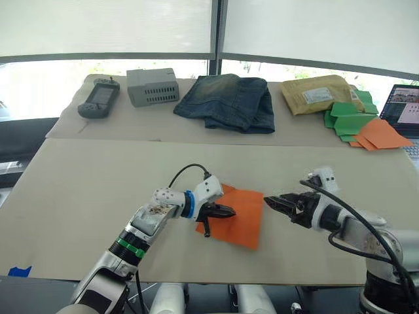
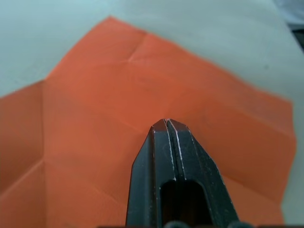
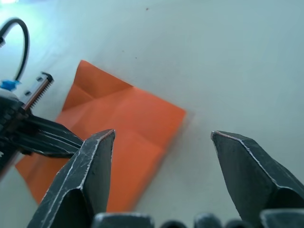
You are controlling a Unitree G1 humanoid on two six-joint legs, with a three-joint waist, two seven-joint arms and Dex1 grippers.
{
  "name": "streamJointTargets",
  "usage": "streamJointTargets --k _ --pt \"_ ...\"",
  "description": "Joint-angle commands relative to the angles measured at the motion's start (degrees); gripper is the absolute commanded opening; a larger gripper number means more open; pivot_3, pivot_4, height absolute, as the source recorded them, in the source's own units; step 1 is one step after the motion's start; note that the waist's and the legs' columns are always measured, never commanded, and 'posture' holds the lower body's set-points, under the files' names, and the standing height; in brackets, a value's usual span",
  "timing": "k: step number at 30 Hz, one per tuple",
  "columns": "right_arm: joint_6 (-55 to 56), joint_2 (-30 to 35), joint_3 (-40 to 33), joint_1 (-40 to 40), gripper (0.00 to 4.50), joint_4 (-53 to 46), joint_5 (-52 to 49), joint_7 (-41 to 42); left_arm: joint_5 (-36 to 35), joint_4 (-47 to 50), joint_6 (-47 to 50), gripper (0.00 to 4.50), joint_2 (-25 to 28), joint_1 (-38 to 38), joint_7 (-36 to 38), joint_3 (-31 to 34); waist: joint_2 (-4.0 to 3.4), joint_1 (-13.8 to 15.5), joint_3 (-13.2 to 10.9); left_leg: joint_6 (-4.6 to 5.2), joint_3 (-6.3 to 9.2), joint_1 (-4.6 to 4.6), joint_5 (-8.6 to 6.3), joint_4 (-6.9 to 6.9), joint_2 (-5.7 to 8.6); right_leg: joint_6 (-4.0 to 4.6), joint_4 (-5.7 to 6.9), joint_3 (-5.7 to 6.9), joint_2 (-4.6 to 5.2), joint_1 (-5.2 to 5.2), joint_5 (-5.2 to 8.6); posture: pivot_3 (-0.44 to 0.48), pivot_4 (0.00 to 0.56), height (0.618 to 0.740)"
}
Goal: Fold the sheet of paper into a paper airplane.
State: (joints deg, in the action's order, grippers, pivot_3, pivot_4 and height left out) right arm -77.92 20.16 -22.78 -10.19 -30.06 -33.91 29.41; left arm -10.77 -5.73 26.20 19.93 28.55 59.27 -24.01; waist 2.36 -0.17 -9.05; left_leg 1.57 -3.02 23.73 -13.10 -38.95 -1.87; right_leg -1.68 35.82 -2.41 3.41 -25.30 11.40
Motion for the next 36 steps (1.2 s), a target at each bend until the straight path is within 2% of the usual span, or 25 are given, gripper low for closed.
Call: streamJointTargets --k 1,6,14,22,30,36 --pt "-0.68 -3.68 -3.45 -0.62 3.6 0.72 -2.89 -2.52 1.53 -0.64 -1.39 0.0 -0.71 0.88 -0.22 -0.93 0.0 -0.05 0.0 0.0 0.01 -0.01 0.0 -0.01 -0.01 0.0 -0.01 0.0 0.0 0.02 0.0 0.0 0.15 0.722" --pt "-1.57 -6.67 -2.44 -0.46 3.6 3.82 -4.9 -3.97 2.57 -1.12 -1.46 0.0 -1.78 0.81 -0.77 -1.45 -0.03 0.03 0.02 0.0 0.03 -0.01 0.0 -0.01 -0.01 0.0 -0.03 0.0 0.03 0.07 0.0 0.0 0.15 0.722" --pt "3.87 -0.66 2.98 -0.05 3.6 6.7 -1.94 -4.61 2.95 0.14 -0.87 0.0 -1.61 -0.59 -1.88 -0.41 -0.06 0.03 0.04 0.0 0.03 -0.06 0.0 -0.04 0.01 0.12 -0.04 -0.02 0.05 0.14 0.08 0.0 0.15 0.722" --pt "1.63 3.12 1.32 -0.09 3.6 5.89 -6.39 -3.05 -2.93 3.86 2.35 0.0 -2.08 -2.5 -3.08 6.03 -0.06 -0.54 0.03 0.01 0.07 -0.06 0.0 -0.02 -0.02 0.0 -0.03 -0.01 0.0 0.11 0.01 0.0 0.15 0.722" --pt "-0.53 3.76 1.07 0.47 3.6 6.29 -9.79 -3.07 -6.53 9.16 5.13 0.0 -0.08 -4.36 -1.57 7.39 -0.06 -0.65 0.03 0.01 0.07 0.0 0.0 0.07 -0.02 -0.07 -0.05 -0.01 -0.01 0.04 0.01 0.0 0.15 0.722" --pt "-1.63 1.19 -0.3 0.99 3.6 6.96 -12.83 -3.7 -7.28 10.36 5.94 0.0 1.88 -5.49 -0.98 6.59 -0.06 -0.67 0.03 0.01 0.08 -0.01 0.0 0.05 -0.03 -0.05 -0.04 -0.02 -0.01 0.04 0.02 0.0 0.15 0.722"
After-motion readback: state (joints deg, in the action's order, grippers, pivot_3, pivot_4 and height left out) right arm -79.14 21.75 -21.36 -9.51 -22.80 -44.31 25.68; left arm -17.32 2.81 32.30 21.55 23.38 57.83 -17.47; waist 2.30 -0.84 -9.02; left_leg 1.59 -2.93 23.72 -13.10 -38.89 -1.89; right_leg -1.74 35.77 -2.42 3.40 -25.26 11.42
